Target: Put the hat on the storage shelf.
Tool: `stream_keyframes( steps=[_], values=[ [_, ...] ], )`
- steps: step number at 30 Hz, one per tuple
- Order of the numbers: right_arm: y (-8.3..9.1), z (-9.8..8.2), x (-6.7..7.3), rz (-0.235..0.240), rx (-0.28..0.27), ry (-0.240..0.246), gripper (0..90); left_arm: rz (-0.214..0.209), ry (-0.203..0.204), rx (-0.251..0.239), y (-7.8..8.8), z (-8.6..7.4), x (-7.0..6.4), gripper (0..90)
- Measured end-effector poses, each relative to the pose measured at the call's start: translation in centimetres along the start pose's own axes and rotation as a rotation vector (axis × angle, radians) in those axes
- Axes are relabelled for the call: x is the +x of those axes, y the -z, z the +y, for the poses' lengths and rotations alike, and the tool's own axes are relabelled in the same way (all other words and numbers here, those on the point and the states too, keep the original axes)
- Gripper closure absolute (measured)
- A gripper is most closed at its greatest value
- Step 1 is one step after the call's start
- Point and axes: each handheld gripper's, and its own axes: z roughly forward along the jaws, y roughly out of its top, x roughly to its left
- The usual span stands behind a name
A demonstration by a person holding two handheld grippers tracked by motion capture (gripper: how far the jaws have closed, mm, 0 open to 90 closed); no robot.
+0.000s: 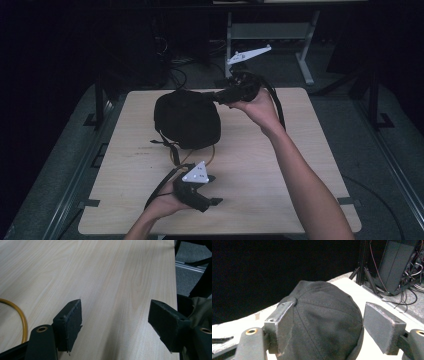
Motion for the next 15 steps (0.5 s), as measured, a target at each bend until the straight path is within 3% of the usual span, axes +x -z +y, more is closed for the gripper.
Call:
stream_keyframes(
  steps=[15],
  values=[
    [2.7,-2.2,-0.9,-0.037,0.018,-0.006,21.1,0.009,0.010,-0.013,0.0,-0.2,0.2,27.0]
  ],
)
